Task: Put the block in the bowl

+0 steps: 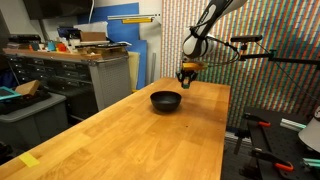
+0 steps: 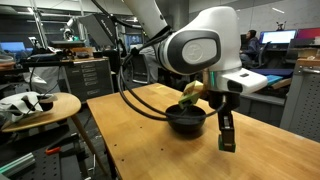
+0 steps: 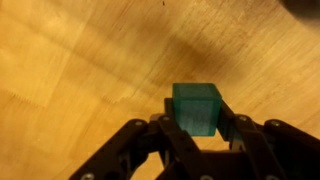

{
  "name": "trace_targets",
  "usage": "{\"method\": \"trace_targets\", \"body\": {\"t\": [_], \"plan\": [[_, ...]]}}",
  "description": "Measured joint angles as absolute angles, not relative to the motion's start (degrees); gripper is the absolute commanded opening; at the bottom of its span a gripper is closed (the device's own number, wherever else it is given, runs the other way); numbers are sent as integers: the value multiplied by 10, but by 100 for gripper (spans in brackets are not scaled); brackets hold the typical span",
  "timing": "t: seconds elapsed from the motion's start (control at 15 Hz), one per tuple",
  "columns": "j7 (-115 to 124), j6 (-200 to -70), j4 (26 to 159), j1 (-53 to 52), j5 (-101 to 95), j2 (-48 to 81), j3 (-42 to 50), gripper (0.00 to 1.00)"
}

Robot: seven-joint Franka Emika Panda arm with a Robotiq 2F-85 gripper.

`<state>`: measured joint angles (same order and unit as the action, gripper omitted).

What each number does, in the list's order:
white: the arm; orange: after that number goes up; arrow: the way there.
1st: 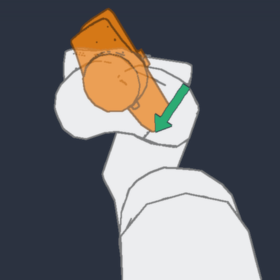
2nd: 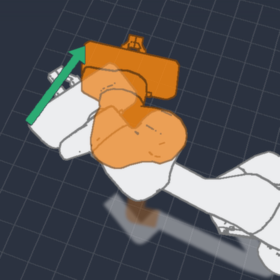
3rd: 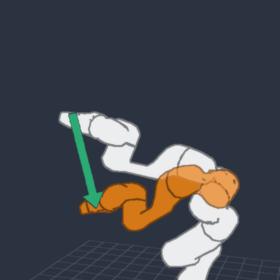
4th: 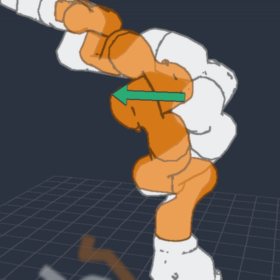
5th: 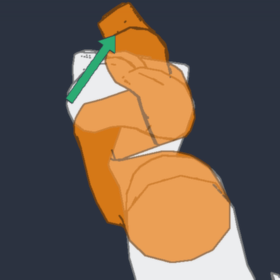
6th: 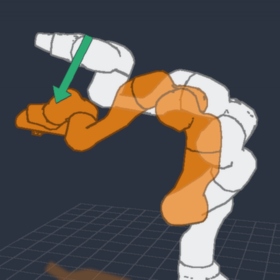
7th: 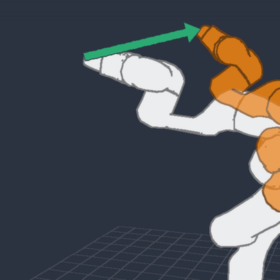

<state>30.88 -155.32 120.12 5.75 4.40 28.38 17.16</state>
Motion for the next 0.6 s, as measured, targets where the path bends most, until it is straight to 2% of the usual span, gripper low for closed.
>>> {"method": "trace_targets", "body": {"t": [0.6], "plan": [[308, -1417, 1149, 22, 19, 212, 152, 17]]}}
